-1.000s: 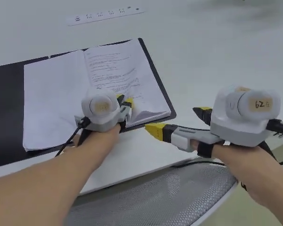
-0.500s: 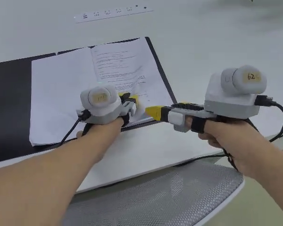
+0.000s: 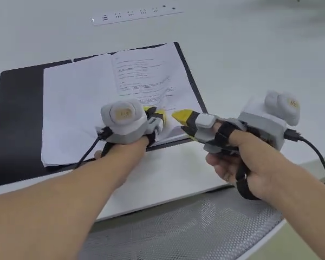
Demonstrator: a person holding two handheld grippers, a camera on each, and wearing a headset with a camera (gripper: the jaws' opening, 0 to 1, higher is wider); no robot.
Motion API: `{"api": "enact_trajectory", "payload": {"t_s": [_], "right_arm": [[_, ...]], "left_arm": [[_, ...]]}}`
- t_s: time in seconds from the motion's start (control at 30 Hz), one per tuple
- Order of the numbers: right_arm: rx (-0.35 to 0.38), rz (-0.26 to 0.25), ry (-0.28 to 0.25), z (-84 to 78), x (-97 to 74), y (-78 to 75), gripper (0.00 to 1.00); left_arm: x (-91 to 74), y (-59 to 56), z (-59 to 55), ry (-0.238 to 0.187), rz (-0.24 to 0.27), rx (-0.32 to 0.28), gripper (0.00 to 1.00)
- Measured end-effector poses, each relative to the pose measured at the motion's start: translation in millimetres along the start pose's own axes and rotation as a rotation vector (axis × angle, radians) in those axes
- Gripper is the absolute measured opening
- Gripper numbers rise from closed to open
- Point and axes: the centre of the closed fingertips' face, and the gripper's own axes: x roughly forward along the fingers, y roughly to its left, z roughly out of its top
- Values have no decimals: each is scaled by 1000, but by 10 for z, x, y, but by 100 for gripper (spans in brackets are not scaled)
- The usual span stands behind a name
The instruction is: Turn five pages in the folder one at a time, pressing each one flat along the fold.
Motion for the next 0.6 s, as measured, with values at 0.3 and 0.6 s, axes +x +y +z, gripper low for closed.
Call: {"api": "enact_trajectory", "payload": {"t_s": [0.3,0.6], "right_arm": [[121,-6,-24,-6,43,-33,24],[188,-12,-55,60,67,-117,23]], "left_arm": [[17,18,2,-2,0,-4,10],[46,38,-3,-5,-1,-7,11]]}}
